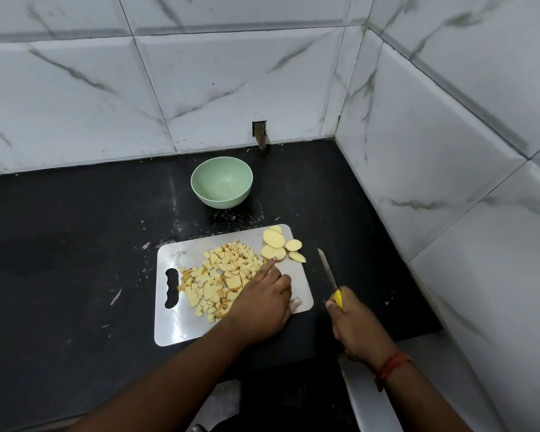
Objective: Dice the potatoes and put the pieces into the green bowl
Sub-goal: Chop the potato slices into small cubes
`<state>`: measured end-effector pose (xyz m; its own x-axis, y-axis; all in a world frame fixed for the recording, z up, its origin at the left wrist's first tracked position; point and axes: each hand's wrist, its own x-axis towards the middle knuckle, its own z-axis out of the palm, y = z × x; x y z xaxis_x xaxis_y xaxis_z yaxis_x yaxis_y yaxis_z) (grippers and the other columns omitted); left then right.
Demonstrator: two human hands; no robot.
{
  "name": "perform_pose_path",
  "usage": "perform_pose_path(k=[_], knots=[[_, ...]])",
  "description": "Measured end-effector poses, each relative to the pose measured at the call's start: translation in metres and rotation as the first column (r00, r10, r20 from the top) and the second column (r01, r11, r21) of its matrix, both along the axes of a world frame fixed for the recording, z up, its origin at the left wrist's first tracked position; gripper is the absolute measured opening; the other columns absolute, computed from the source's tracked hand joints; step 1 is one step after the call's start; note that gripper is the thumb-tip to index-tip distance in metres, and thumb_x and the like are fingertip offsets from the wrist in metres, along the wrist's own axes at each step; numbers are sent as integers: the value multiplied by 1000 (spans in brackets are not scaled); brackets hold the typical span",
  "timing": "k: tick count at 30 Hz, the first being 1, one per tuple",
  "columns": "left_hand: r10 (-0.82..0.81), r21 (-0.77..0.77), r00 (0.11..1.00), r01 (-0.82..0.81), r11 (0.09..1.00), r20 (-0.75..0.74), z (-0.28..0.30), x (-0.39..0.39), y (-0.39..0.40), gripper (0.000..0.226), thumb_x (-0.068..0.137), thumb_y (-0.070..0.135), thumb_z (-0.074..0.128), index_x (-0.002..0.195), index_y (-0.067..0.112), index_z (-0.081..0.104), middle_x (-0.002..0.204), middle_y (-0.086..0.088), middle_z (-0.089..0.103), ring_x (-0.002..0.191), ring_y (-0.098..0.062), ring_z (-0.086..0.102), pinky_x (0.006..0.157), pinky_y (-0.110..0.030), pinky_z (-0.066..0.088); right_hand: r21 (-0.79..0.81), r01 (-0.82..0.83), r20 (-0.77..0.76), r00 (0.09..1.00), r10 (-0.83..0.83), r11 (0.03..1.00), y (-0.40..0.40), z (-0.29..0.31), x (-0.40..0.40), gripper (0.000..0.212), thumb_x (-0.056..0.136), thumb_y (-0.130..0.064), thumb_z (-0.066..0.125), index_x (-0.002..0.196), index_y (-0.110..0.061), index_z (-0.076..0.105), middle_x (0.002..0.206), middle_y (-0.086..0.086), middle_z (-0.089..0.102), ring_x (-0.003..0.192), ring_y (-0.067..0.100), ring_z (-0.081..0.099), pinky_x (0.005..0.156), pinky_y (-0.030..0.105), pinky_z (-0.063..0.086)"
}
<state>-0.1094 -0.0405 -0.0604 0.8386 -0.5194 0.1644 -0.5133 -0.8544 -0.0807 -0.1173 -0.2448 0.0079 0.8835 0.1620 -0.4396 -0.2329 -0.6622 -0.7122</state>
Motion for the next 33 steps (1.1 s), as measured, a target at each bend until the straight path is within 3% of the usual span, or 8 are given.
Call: perform_pose_path(k=[5, 8, 12, 21, 27, 33], knots=[[174, -153, 985, -169, 974, 18, 8, 7, 24, 36, 99, 35, 46, 117, 16, 71, 114, 0, 64, 115, -21, 57, 125, -48, 13, 14, -46, -2, 999, 46, 999, 5, 2, 4, 18, 102, -29, 42, 90, -16, 43, 61, 2, 51, 48, 10, 46, 50, 28, 40], [256, -133, 964, -264, 955, -75, 16, 20, 39, 33, 94, 22, 58, 126, 19, 67, 120, 0, 62, 119, -23, 55, 126, -49, 13, 18, -69, 6, 998, 69, 997, 8, 1, 6, 18, 102, -28, 42, 89, -16, 43, 62, 0, 51, 49, 9, 46, 51, 28, 39], [200, 14, 970, -200, 980, -139, 23, 33, 47, 34, 97, 20, 54, 129, 21, 65, 124, -5, 55, 122, -27, 47, 124, -52, 15, -42, -89, -21, 996, 88, 995, 10, -7, 12, 17, 102, -27, 41, 91, -15, 42, 68, 3, 52, 56, 14, 46, 55, 30, 38], [165, 80, 972, -154, 985, -167, 29, 51, 40, 35, 103, 21, 47, 136, 21, 59, 128, -6, 50, 122, -27, 43, 123, -48, 20, -327, -237, -111, 971, 212, 915, 30, -18, 32, 10, 101, -22, 38, 96, -12, 39, 89, 7, 52, 80, 22, 52, 70, 29, 37], [92, 86, 980, -78, 993, -174, 27, 55, 43, 30, 103, 19, 44, 130, 18, 58, 122, -2, 53, 115, -23, 46, 122, -48, 22, -297, -170, -74, 985, 154, 940, 29, -14, 34, 14, 102, -24, 37, 103, -11, 42, 91, 8, 57, 81, 22, 56, 70, 29, 39], [81, 100, 983, -65, 993, -167, 25, 56, 41, 29, 106, 21, 37, 123, 14, 59, 119, -6, 54, 113, -24, 47, 119, -46, 25, -213, -113, -75, 992, 99, 970, 22, -18, 30, 14, 101, -29, 40, 97, -15, 42, 83, 6, 56, 72, 19, 56, 65, 30, 43]])
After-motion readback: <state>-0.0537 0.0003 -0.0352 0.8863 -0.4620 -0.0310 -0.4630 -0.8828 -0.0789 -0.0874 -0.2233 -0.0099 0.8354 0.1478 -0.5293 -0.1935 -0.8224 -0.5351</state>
